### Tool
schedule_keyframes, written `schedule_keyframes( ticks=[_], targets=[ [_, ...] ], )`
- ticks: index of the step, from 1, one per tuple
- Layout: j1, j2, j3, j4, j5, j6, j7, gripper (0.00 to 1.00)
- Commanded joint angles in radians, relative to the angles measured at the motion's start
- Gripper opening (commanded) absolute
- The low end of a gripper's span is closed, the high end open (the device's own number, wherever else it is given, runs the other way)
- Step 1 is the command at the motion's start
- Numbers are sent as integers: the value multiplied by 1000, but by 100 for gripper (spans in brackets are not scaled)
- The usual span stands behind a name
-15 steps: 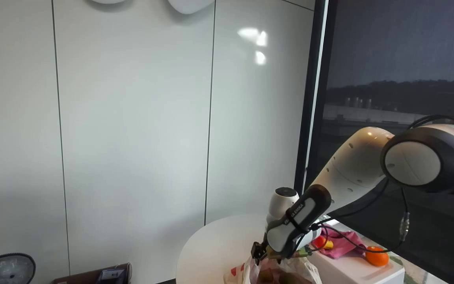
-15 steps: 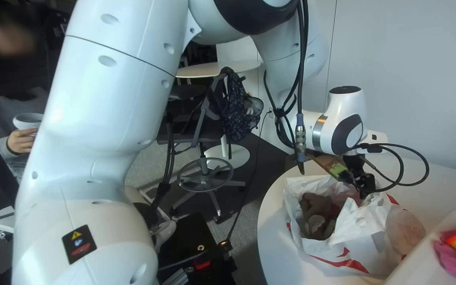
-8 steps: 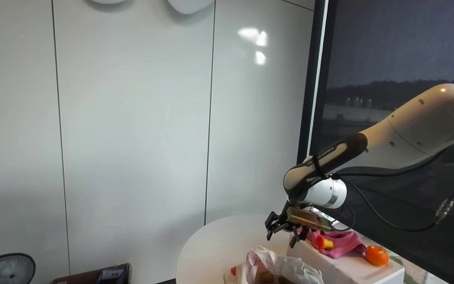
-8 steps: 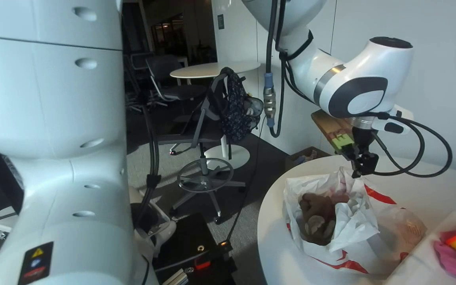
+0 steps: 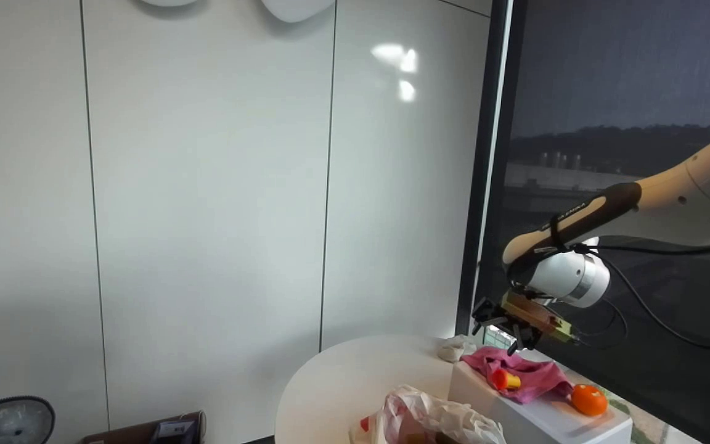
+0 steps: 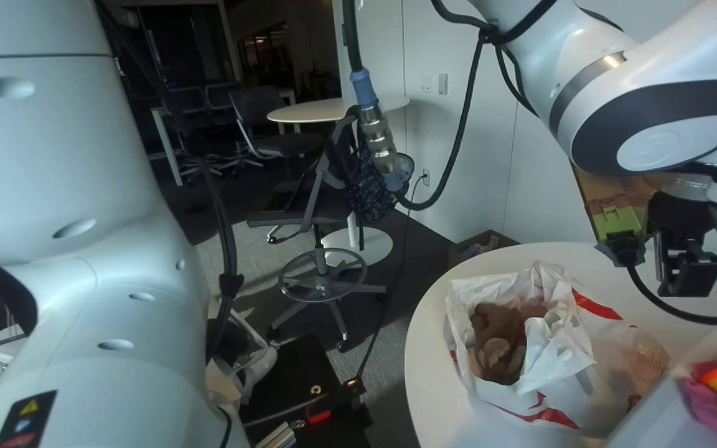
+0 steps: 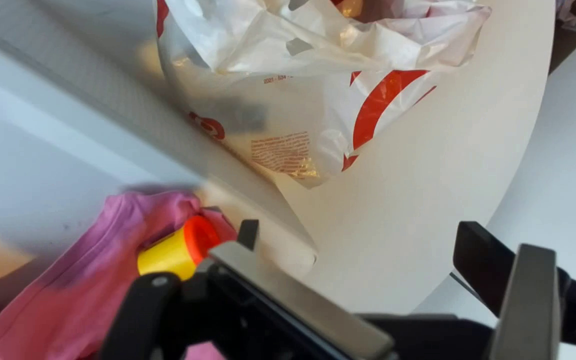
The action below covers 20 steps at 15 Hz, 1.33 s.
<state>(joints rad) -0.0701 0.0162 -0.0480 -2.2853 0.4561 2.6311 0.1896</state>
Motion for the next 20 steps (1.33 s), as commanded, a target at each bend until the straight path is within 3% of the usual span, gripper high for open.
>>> schedule_keyframes(
  ticks=[1, 5, 6, 10, 14, 20],
  targets=[
    [-1, -3, -10, -6, -4, 8, 4, 100],
    [2, -7, -8, -15, -4, 22, 15, 100],
    [3, 7, -8, -29, -46, 87, 22, 100],
    [-30, 74, -79, 11, -362, 106, 205, 100],
    [-41, 117, -185, 91, -611, 20, 428, 100],
    [-76, 224, -234, 227, -588, -128, 464, 100]
  ],
)
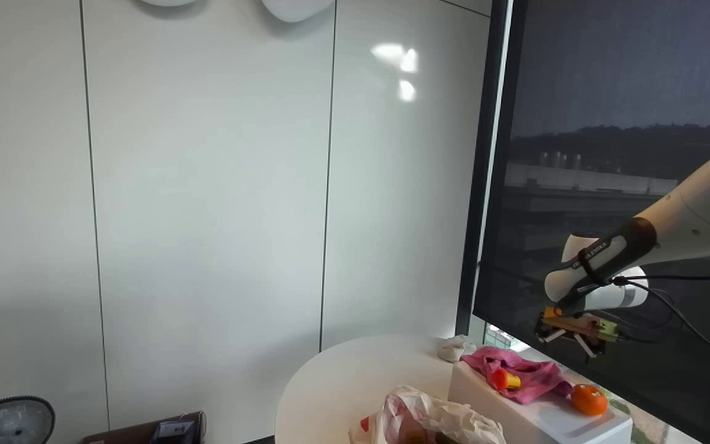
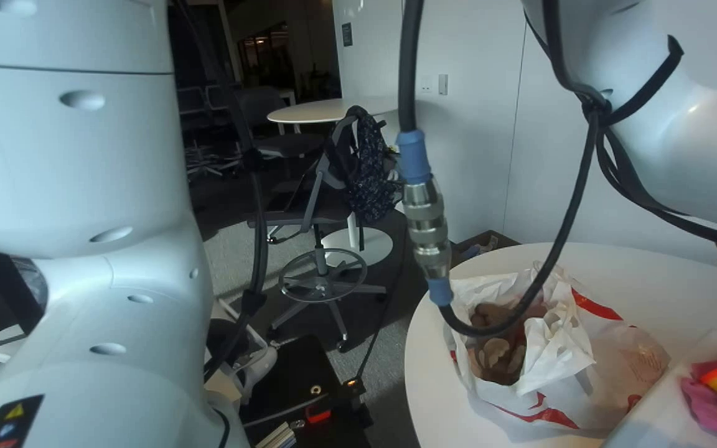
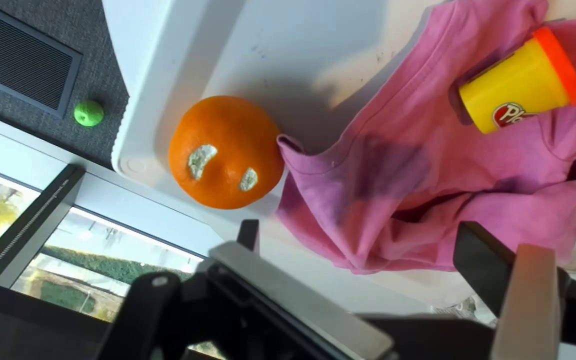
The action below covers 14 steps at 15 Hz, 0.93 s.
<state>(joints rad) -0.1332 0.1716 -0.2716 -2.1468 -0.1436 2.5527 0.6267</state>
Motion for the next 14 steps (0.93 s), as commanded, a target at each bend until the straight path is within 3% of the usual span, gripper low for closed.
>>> schedule_keyframes(
  ticks=[1, 6, 14],
  targets=[
    [-19, 93, -18, 110, 13, -54, 37, 100],
    [-36, 169, -57, 170, 18, -112, 67, 100],
    [-53, 159, -59, 155, 103, -201, 95, 100]
  ],
)
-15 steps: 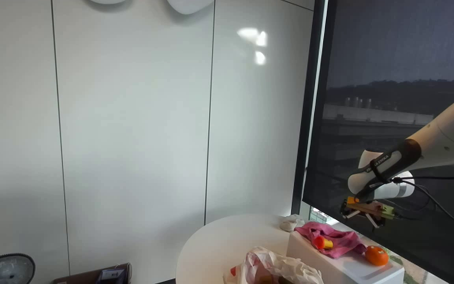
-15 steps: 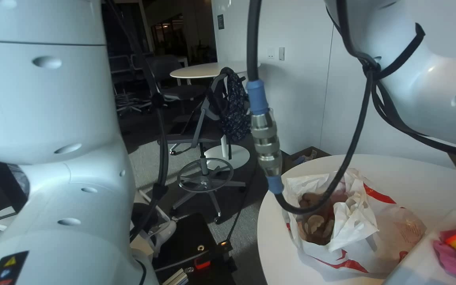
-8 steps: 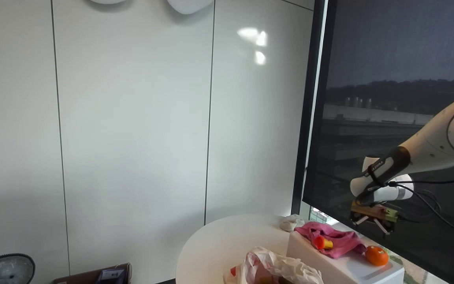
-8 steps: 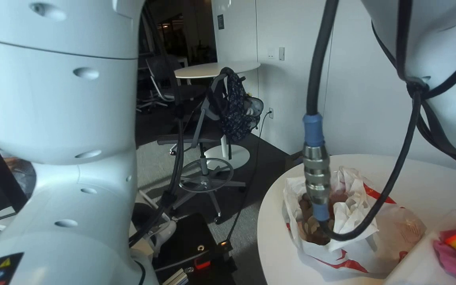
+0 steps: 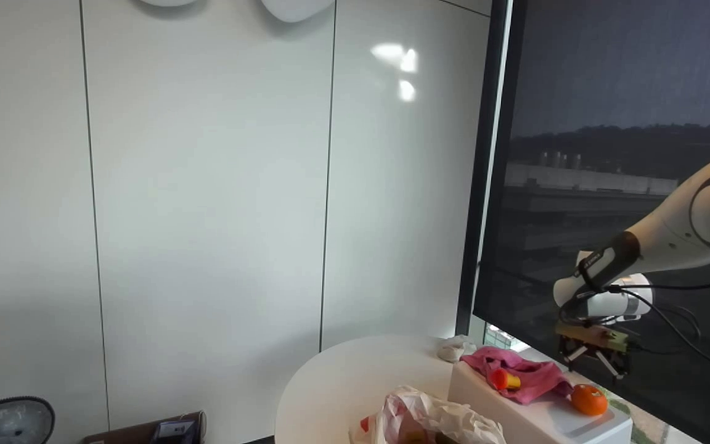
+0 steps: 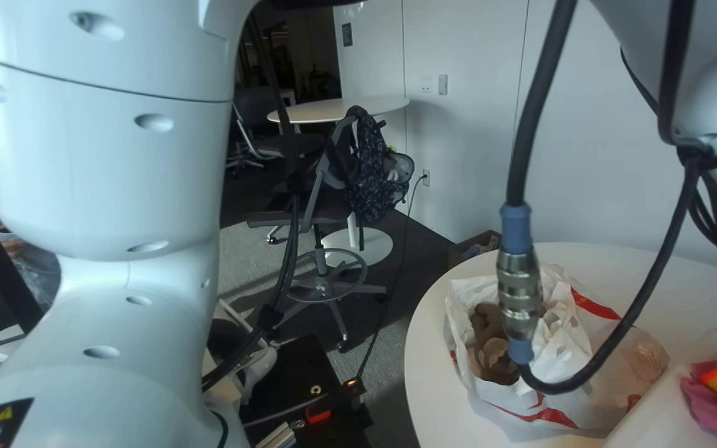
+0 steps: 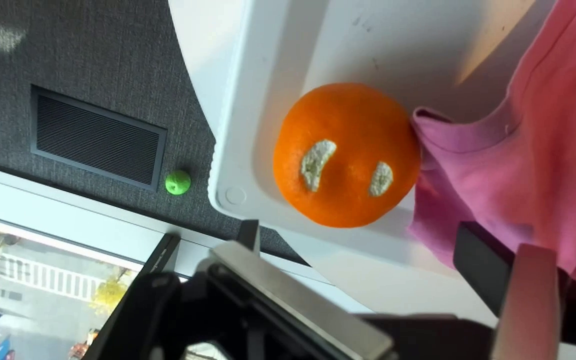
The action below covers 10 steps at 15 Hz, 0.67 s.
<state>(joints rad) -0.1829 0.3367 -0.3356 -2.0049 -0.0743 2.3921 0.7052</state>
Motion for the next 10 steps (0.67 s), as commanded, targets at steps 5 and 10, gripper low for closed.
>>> schedule_keyframes(
  ticks=[5, 10],
  targets=[
    [-6, 31, 3, 7, 50, -9, 28, 100],
    [-5, 74, 7, 12, 79, -25, 37, 100]
  ],
)
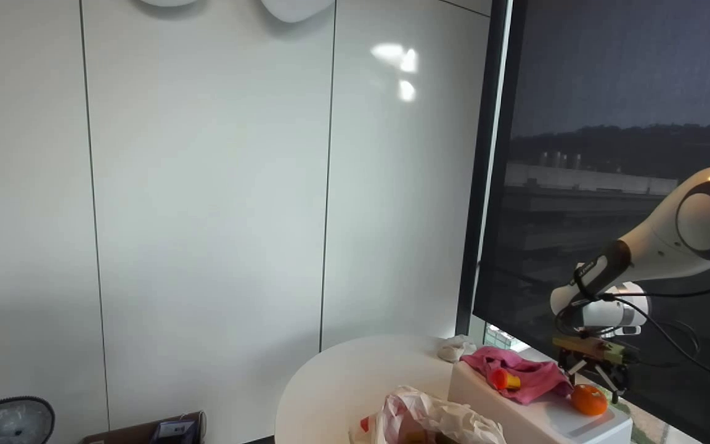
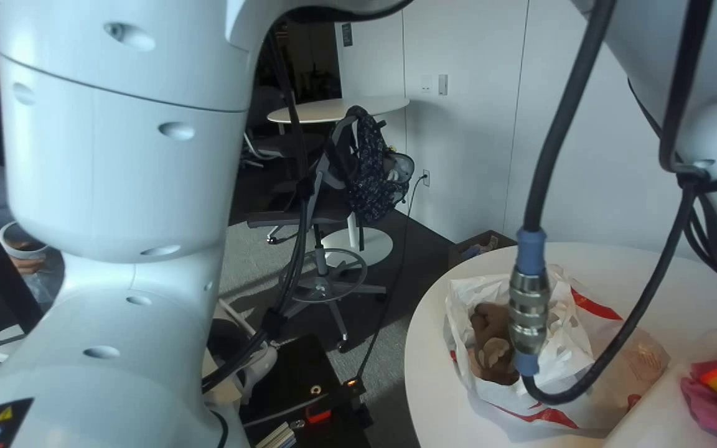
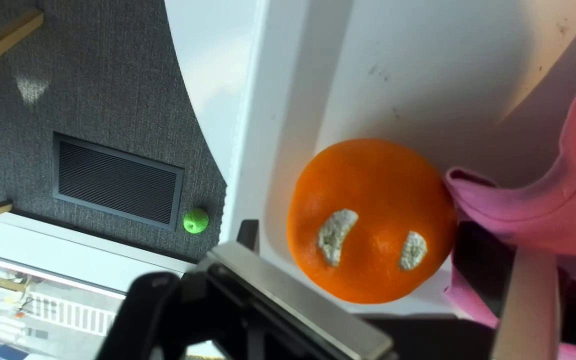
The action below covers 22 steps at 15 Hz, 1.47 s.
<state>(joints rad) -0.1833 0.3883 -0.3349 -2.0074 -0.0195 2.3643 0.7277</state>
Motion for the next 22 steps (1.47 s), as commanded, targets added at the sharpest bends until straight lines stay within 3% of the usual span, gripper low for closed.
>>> schedule_keyframes(
  ticks=[1, 2, 3, 5, 10, 13, 22],
  targets=[
    [-4, 29, 7, 15, 30, 3, 16, 100],
    [-3, 33, 5, 16, 32, 7, 20, 94],
    [-2, 34, 5, 14, 33, 10, 21, 74],
    [5, 23, -4, 11, 20, 22, 34, 59],
    [19, -85, -22, -9, -8, 65, 51, 58],
    [27, -187, 2, -36, -6, 137, 21, 58],
    [115, -373, 227, -173, 134, 139, -237, 58]
  ],
)
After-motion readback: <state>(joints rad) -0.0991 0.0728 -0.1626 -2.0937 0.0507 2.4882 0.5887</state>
